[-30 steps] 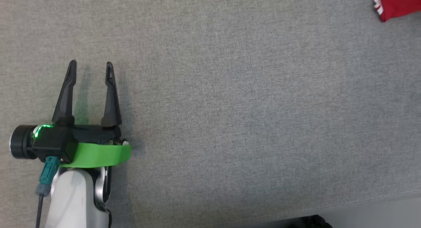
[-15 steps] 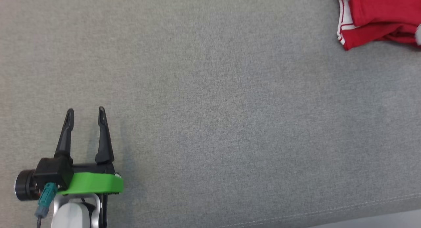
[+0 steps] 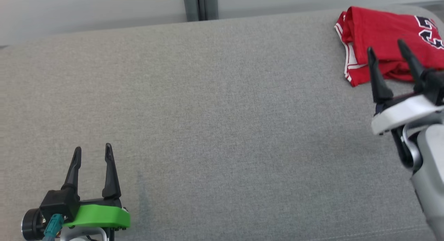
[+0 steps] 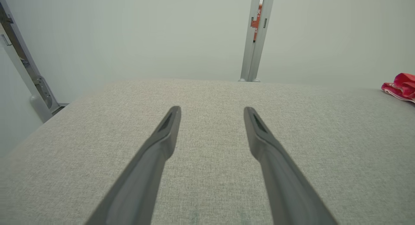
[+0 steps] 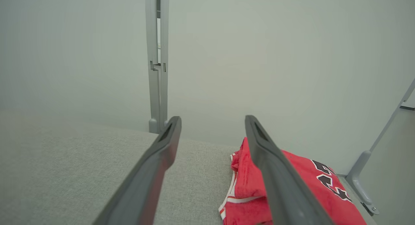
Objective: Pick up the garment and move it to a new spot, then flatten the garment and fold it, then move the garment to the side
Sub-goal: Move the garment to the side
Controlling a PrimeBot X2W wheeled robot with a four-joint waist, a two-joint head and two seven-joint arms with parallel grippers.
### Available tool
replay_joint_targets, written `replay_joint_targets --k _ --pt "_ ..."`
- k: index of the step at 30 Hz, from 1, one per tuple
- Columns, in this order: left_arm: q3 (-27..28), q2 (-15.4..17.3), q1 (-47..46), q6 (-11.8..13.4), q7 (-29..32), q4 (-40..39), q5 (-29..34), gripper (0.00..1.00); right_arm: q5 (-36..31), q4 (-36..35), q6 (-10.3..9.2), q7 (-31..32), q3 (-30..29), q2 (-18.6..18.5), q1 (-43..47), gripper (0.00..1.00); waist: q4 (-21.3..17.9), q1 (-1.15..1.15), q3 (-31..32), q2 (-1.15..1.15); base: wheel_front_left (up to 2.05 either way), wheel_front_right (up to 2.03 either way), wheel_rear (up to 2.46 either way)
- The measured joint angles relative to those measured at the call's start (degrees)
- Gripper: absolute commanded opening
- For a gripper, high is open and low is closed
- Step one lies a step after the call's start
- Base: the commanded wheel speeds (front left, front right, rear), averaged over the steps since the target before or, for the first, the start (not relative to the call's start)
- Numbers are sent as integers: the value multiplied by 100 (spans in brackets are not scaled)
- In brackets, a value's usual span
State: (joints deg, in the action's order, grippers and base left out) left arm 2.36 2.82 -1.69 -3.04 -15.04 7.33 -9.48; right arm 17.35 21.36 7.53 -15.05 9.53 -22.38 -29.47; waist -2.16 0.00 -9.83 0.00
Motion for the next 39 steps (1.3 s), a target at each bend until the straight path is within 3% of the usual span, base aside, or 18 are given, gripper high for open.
replay_joint_targets --k 21,39 --pt "185 -1 466 -175 1 187 121 100 -90 -1195 -1 0 -996 1223 2814 100 283 0 925 0 0 0 0" --pt "156 -1 513 -204 1 323 153 100 -532 -1605 -1 0 -980 1591 3420 100 316 0 1187 0 0 0 0"
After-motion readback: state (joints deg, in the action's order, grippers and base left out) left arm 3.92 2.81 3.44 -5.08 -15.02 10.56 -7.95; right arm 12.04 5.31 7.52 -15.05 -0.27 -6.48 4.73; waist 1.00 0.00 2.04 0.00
